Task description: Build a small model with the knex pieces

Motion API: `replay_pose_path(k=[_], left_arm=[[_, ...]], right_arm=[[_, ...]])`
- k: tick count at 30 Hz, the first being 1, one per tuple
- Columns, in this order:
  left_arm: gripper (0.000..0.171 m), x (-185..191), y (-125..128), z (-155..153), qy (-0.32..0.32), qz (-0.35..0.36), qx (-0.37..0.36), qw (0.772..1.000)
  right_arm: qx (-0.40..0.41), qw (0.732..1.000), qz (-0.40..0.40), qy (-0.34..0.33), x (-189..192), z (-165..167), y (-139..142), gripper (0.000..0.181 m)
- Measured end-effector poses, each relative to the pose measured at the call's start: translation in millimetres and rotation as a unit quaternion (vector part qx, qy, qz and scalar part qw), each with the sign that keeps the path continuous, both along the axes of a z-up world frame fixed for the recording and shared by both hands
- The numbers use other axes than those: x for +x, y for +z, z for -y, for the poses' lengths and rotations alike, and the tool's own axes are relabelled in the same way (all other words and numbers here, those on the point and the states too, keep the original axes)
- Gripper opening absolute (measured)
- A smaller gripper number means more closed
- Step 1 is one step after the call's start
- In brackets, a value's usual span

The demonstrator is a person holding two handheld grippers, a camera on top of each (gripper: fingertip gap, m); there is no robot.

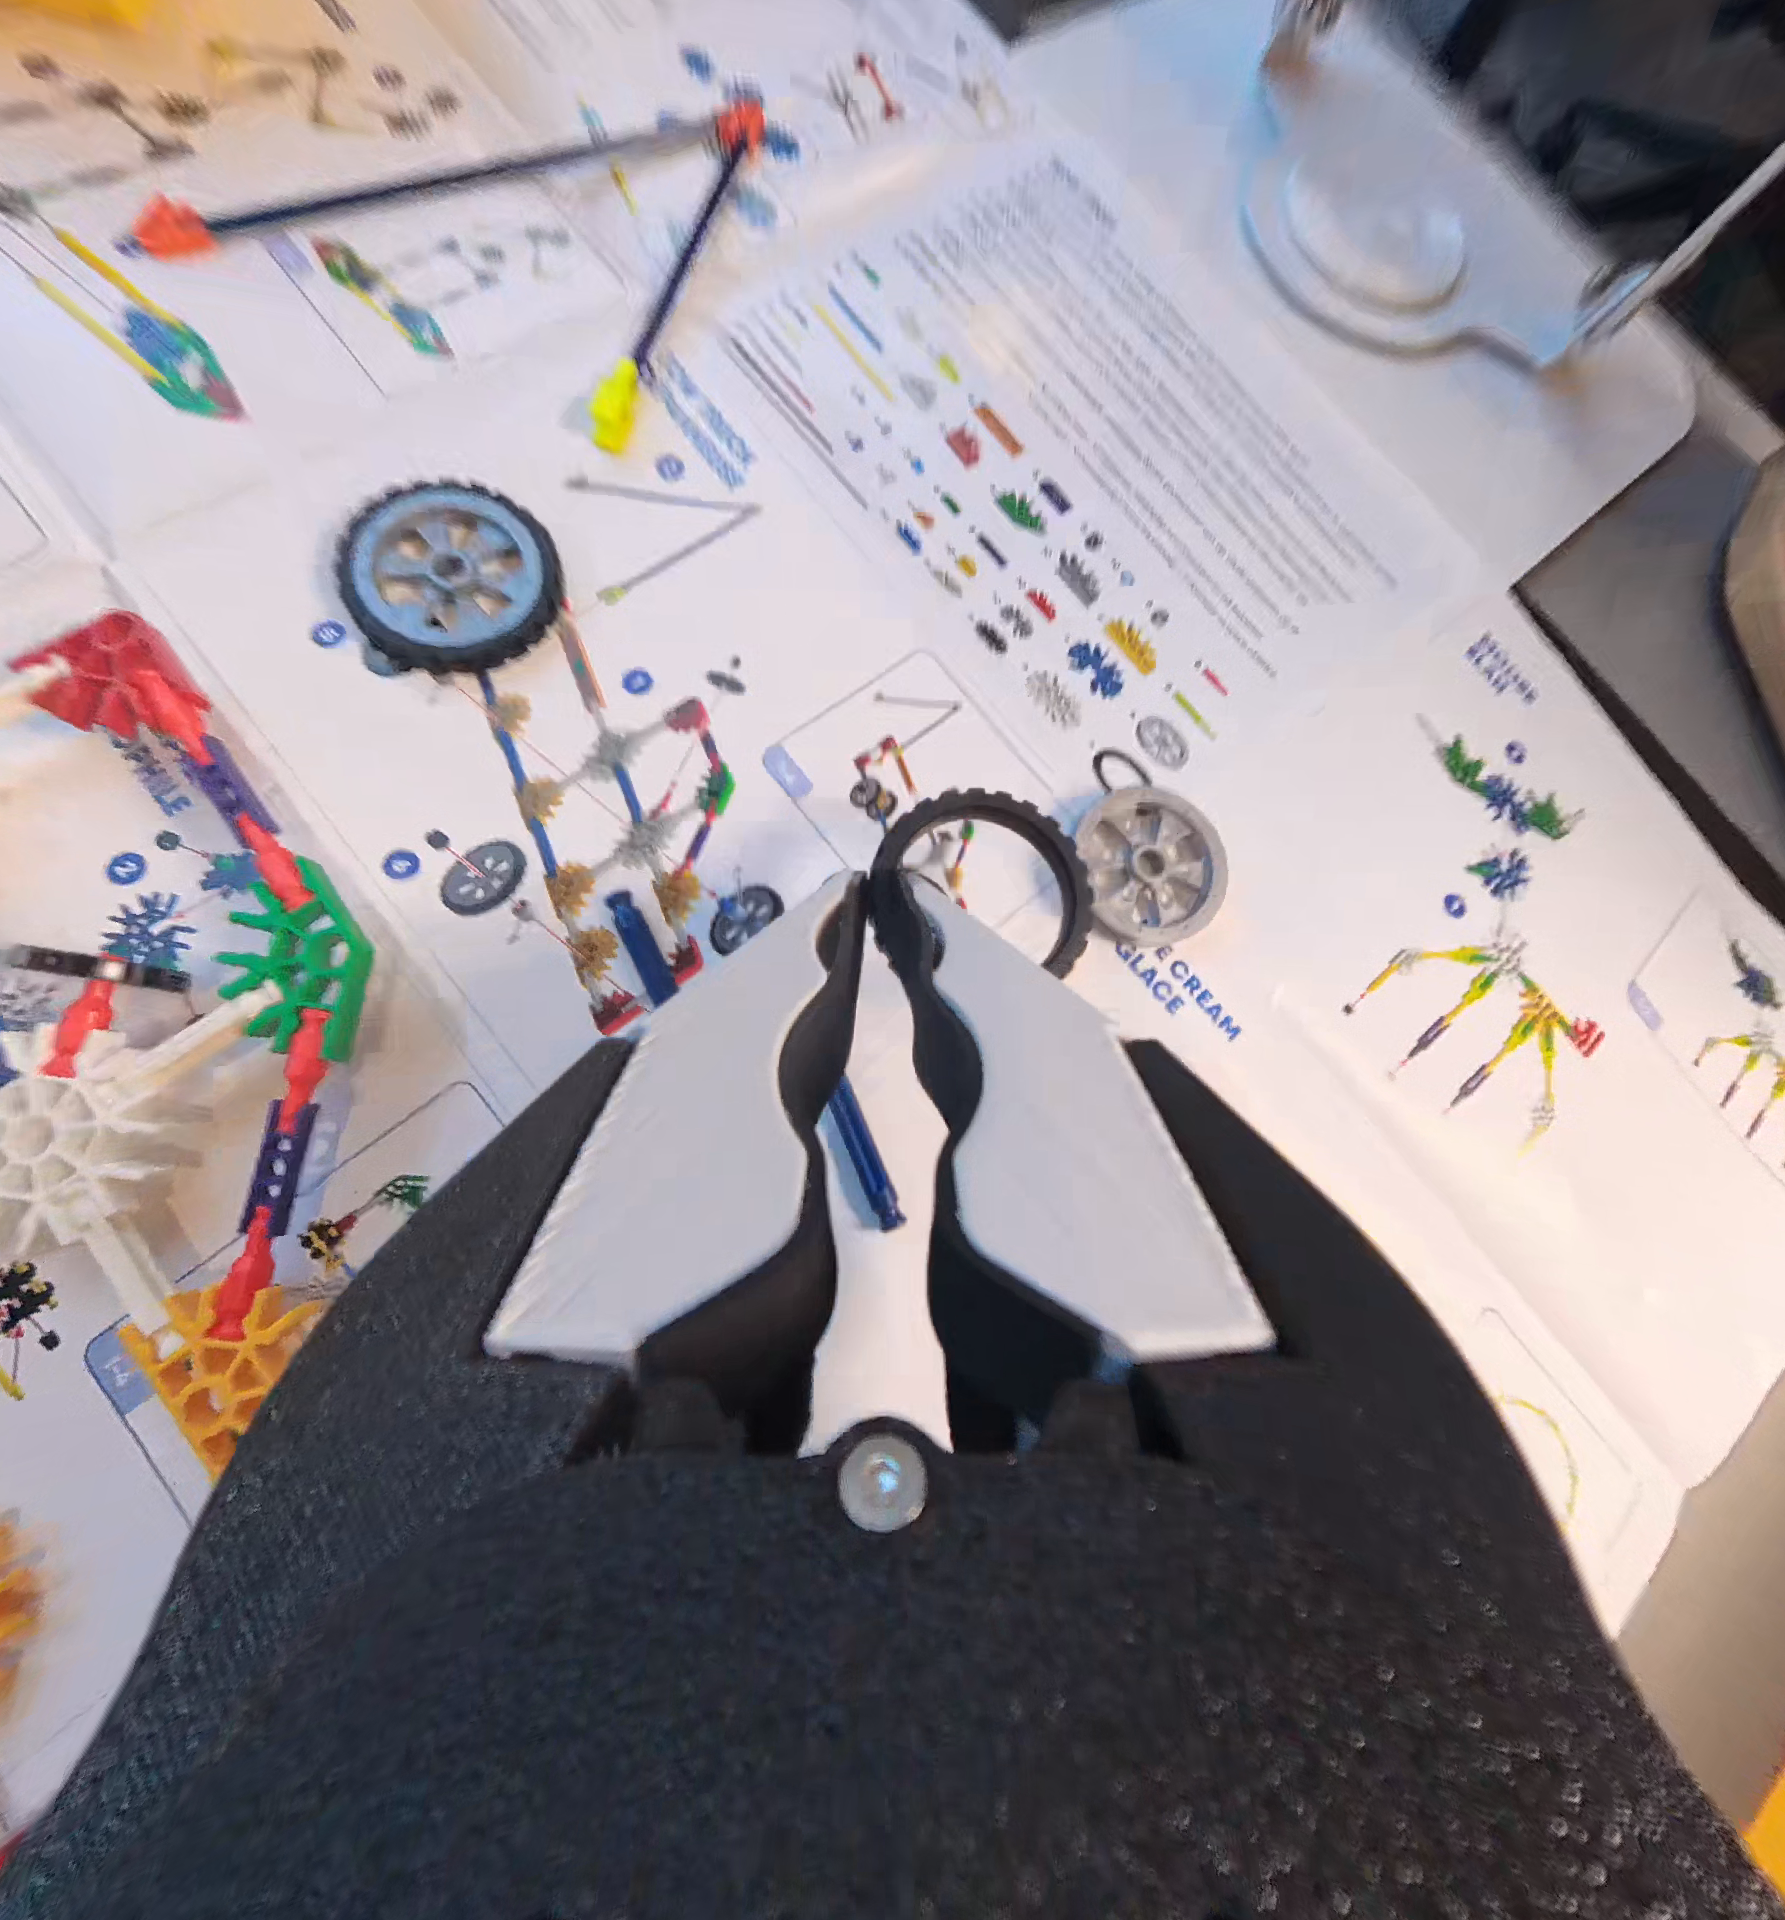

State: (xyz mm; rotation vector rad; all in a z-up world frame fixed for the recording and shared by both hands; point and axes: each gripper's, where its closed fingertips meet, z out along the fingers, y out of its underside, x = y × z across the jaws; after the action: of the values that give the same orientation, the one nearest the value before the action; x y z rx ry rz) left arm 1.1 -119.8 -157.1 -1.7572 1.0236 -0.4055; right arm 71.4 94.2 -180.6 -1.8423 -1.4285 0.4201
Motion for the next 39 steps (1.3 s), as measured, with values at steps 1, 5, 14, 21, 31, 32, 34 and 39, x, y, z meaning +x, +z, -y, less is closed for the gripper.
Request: replay_pose_path(k=[1,5,14,21,31,32,34,39], left_arm=[[0.035,-1,1,-1,0.004,0.003,-0.002,1.000],[0.036,-8,1,-4,0.018,0.012,-0.012,1.000],[0.038,-1,-4,2,-0.007,-0.003,-0.014,1.000],[0.038,-1,-8,1,-0.003,-0.019,-0.012,1.000],[0.034,16,-16,27,-0.094,-0.047,-0.013,0.994],[0.031,19,-16,35,-0.117,-0.046,-0.015,0.992],[0.030,25,-18,54,-0.166,-0.041,-0.043,0.984],[0.042,27,-43,81,-0.214,-0.093,-0.113,0.966]], right_arm=[[0.018,0.999,-0.027,0.008,-3,4,16,0.003],[0.003,0.989,-0.085,0.117,-15,78,65,0.003],[-0.038,0.905,-0.007,0.424,-12,276,33,0.004],[-0.042,0.886,0.066,0.457,-15,296,-20,0.023],[0.023,0.936,0.041,0.349,-22,229,-13,0.040],[0.023,0.935,0.045,0.352,-23,230,-17,0.040],[0.024,0.934,0.051,0.352,-27,231,-21,0.041],[0.001,0.934,0.051,0.354,-30,234,-24,0.037]])
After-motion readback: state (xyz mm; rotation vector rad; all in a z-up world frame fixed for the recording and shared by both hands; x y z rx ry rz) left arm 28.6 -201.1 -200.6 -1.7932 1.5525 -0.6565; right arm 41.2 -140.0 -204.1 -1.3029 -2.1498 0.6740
